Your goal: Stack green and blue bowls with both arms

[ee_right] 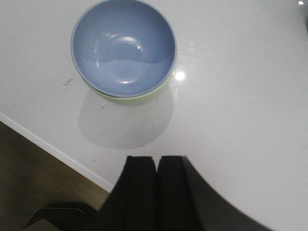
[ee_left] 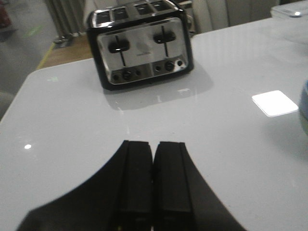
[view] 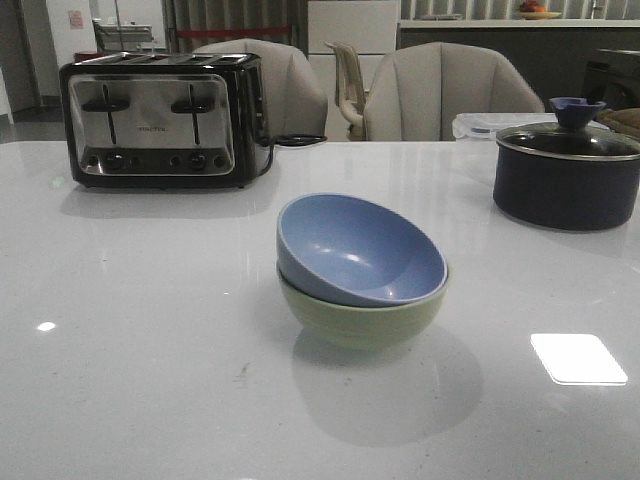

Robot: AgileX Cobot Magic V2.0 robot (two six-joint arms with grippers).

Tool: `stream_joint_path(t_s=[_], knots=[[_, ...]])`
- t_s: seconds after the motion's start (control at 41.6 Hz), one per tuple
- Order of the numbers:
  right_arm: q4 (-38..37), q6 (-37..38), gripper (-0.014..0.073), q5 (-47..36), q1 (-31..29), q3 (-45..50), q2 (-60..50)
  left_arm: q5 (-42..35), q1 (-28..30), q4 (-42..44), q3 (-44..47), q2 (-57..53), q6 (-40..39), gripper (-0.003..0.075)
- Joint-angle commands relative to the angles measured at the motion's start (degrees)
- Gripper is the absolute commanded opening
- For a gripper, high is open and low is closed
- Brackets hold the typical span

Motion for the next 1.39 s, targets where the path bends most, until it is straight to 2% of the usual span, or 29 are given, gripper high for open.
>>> stream_joint_path(t_s=[0.0, 0.096, 0.192, 0.36, 1.369], knots=[[0.1, -0.4, 0.0034, -3.4, 0.0, -1.6, -0.5, -12.2, 3.1, -2.8, 4.1, -2.6, -0.2, 0.0101], [0.1, -0.4, 0.0034, -3.4, 0.0, -1.6, -0.5, -17.4, 4.0, -1.2, 9.2, -6.3, -4.6, 0.0102], [0.1, -0.4, 0.0034, -3.4, 0.0, -1.6, -0.5, -17.6, 4.2, 3.7, 12.0, -9.4, -11.0, 0.0104], [0.1, -0.4, 0.0034, -3.4, 0.0, -1.6, -0.5, -21.0, 6.2, 2.0, 16.2, -10.4, -11.0, 0.0104], [0.1, -0.4, 0.0034, -3.5, 0.0, -1.5, -0.5, -20.6, 6.6, 1.7, 16.1, -10.3, -11.0, 0.0104]])
